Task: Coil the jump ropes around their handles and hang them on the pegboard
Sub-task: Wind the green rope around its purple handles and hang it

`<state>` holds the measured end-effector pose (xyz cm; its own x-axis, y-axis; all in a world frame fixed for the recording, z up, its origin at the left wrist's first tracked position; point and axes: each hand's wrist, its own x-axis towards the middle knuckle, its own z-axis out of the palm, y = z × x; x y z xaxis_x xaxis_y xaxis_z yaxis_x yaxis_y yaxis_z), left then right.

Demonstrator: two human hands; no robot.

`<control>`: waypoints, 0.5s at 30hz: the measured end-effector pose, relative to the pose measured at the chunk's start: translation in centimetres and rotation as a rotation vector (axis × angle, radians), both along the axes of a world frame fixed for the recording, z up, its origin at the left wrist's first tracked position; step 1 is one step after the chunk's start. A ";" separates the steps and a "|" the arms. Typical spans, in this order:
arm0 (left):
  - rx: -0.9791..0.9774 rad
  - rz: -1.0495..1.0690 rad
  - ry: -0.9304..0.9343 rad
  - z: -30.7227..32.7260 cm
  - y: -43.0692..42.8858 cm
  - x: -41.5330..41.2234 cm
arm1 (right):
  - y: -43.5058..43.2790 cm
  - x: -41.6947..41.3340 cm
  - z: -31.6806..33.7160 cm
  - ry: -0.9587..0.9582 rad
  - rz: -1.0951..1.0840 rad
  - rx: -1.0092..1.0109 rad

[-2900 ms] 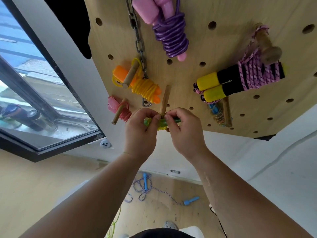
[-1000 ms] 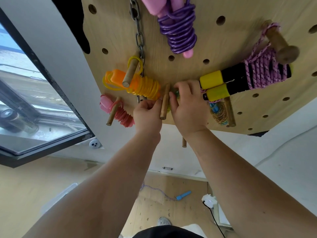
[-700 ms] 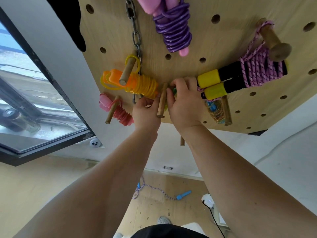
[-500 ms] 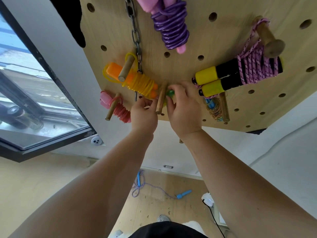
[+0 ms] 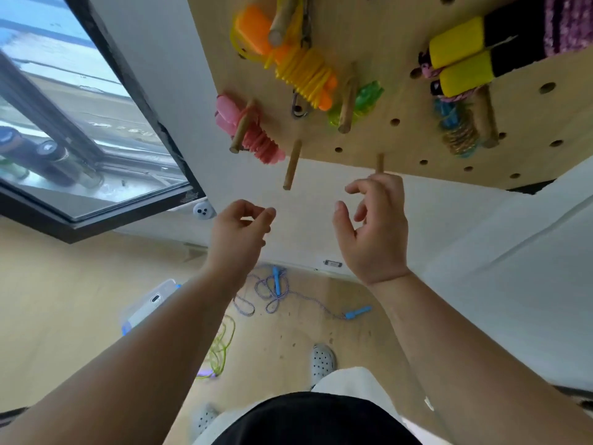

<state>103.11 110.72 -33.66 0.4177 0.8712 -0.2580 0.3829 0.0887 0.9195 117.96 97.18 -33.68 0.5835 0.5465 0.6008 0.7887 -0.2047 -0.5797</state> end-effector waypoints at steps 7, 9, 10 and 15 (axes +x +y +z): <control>-0.124 0.150 0.101 -6.7 3.5 -17.0 | 3.1 -12.8 -6.5 0.223 0.083 -0.251; -0.173 0.182 0.137 -8.4 4.7 -22.4 | 4.6 -17.4 -8.8 0.321 0.100 -0.377; -0.200 0.193 0.154 -9.2 5.3 -25.1 | 5.5 -19.7 -9.9 0.363 0.125 -0.440; -0.305 0.244 0.294 -14.9 8.5 -35.6 | 10.9 -28.0 -15.5 0.492 0.358 -0.971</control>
